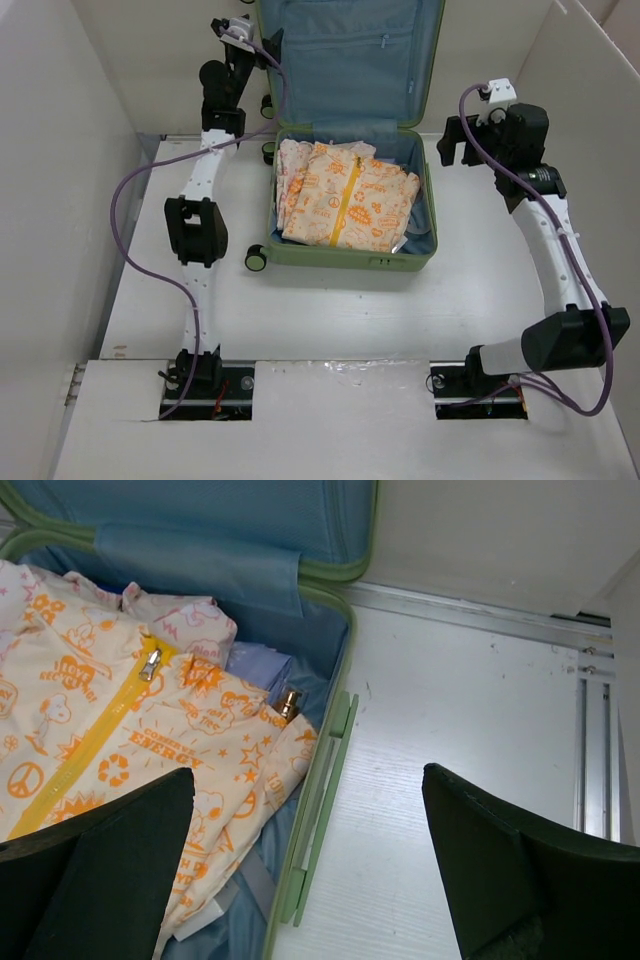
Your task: Pack the luggage
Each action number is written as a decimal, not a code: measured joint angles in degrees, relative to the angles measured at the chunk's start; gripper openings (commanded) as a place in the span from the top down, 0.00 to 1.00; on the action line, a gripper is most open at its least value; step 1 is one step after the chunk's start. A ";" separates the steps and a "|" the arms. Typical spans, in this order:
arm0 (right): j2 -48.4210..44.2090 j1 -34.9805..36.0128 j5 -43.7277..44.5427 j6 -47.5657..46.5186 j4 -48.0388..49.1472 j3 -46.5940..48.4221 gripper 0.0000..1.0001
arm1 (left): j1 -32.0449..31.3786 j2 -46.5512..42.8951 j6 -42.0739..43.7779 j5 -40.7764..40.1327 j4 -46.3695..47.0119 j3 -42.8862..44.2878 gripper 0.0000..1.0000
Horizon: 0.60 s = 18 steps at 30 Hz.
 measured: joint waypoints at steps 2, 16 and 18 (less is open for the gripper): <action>0.74 0.24 0.04 0.02 -1.20 0.90 0.00 | 0.24 1.60 -2.49 -0.31 0.00 0.02 0.21; 10.80 1.51 1.16 -0.72 -10.88 18.45 0.00 | 0.48 18.29 -12.35 -2.47 1.11 6.16 1.00; 11.39 2.14 1.81 -0.76 -11.74 19.74 0.00 | 0.46 18.32 -12.15 -2.67 1.42 6.05 1.00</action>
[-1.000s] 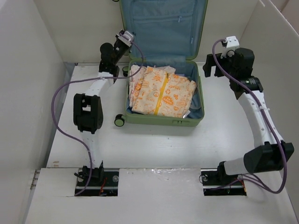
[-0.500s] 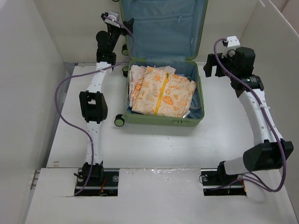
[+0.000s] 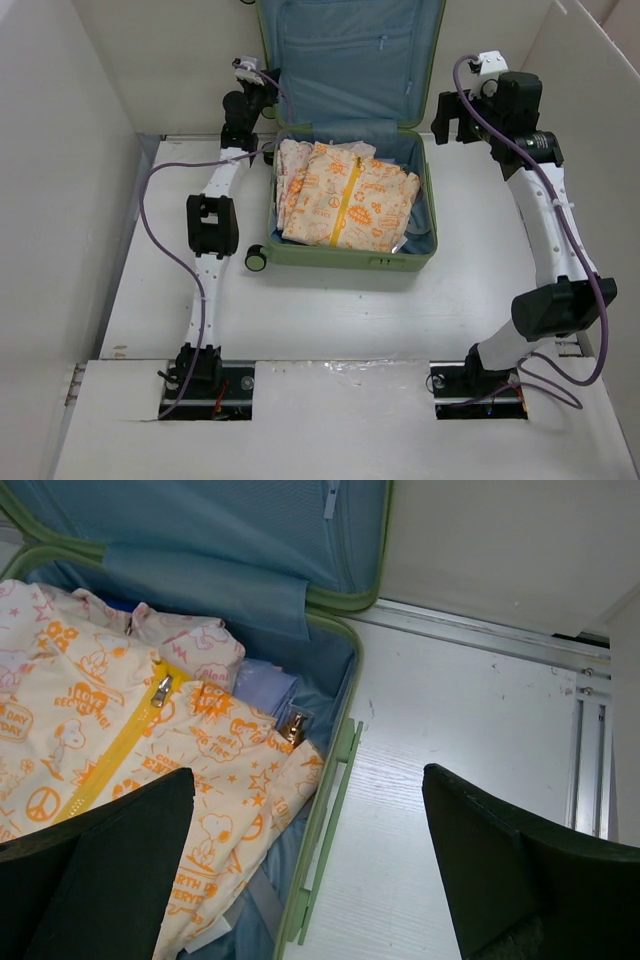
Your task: Pack the luggage
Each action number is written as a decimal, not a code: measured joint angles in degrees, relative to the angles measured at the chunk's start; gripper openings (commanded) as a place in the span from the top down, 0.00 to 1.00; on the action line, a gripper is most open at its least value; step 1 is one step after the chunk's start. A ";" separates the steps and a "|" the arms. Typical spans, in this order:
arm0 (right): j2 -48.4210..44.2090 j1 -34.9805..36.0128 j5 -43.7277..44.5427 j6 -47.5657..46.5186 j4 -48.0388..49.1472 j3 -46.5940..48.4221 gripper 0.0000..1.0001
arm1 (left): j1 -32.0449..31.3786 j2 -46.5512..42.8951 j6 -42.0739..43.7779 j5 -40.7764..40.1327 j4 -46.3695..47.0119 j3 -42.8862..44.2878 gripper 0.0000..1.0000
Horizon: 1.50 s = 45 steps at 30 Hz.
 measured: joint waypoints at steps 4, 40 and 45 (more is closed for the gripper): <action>0.07 1.03 1.20 -0.17 -1.09 0.59 0.00 | -0.07 -2.60 2.64 0.39 6.38 -7.43 1.00; -30.75 -2.14 13.31 8.26 -12.50 -16.48 0.00 | -17.97 -89.39 108.13 20.26 -60.28 -92.56 0.00; -30.32 -2.32 12.94 10.05 -15.21 -16.65 0.00 | -29.81 -110.29 117.04 15.13 -78.47 -99.91 0.00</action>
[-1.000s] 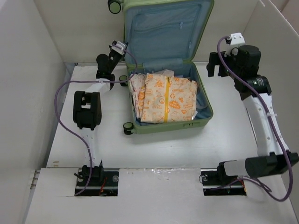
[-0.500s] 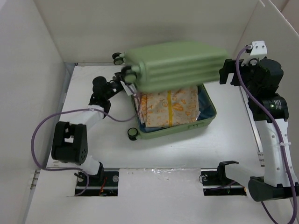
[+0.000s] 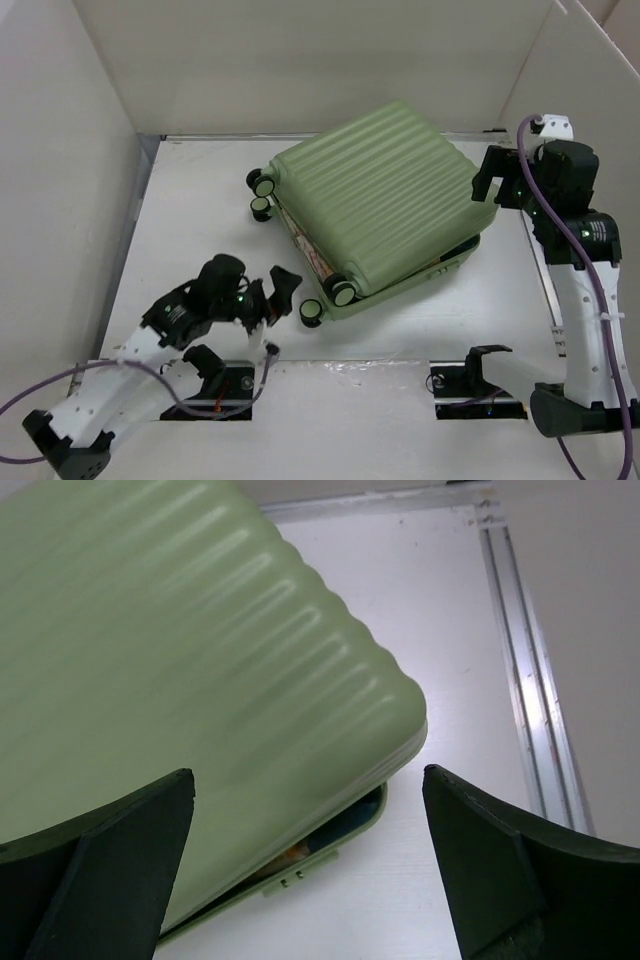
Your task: Pack the luggage
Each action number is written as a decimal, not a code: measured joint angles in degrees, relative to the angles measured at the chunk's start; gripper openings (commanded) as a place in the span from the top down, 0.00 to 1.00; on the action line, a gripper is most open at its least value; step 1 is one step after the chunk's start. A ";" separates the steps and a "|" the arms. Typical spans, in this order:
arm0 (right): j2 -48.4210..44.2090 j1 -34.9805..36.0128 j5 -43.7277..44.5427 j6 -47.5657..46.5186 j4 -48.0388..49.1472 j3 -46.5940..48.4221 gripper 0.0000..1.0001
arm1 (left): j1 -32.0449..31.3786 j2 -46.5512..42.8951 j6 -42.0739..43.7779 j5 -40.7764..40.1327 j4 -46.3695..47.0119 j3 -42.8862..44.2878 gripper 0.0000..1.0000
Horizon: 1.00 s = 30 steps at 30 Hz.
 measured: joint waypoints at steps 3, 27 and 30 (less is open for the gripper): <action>0.94 -0.33 -0.28 1.66 -0.74 -2.95 0.00 | -4.72 -9.94 1.18 -1.81 -4.68 -3.72 0.00; 5.35 -17.68 -8.55 8.90 9.18 -31.43 0.00 | 15.93 42.86 -57.77 -33.22 16.02 44.26 0.00; 4.50 -18.05 -8.46 10.14 11.50 -33.75 0.00 | 18.84 45.81 -56.06 -32.48 13.25 44.65 0.00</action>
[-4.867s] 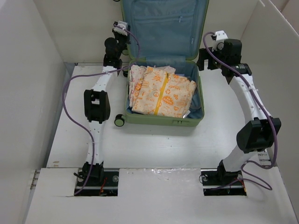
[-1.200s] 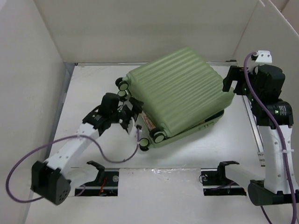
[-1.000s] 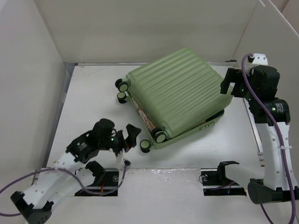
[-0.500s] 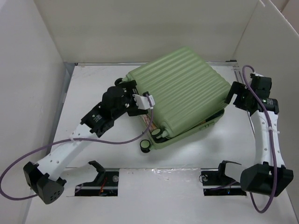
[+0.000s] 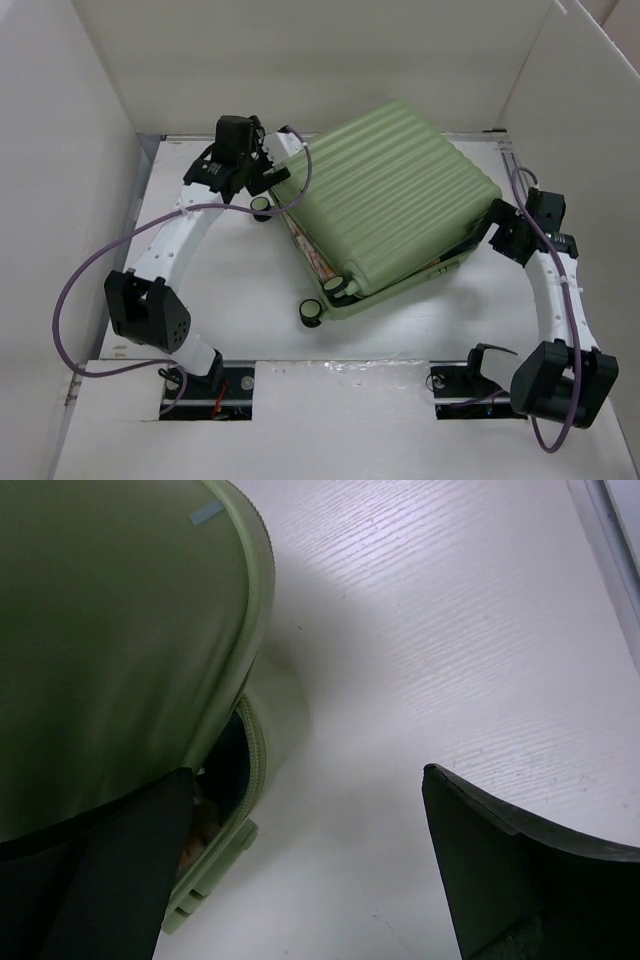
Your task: Pack the luggage
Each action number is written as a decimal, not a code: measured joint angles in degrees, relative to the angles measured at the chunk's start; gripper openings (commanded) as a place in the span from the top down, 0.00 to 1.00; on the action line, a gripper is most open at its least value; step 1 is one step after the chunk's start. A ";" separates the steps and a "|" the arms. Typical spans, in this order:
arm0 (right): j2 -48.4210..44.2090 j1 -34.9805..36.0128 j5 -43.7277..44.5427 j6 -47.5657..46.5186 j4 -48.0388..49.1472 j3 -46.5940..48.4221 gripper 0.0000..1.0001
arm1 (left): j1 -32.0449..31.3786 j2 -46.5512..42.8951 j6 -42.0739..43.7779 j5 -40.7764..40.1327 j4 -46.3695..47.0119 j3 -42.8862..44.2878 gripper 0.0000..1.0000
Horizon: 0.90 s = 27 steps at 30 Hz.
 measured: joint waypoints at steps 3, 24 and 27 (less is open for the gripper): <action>-1.84 -0.46 -0.11 1.07 2.38 -3.23 0.00 | -0.02 -0.15 2.12 1.36 -0.46 -1.14 0.00; 6.27 -1.77 -7.10 4.37 16.41 -10.88 0.00 | 2.38 5.14 0.39 21.42 -14.03 10.86 0.00; 9.46 -1.77 -7.52 3.78 16.79 -8.41 0.00 | 2.62 5.79 -1.18 15.74 -10.58 7.54 0.00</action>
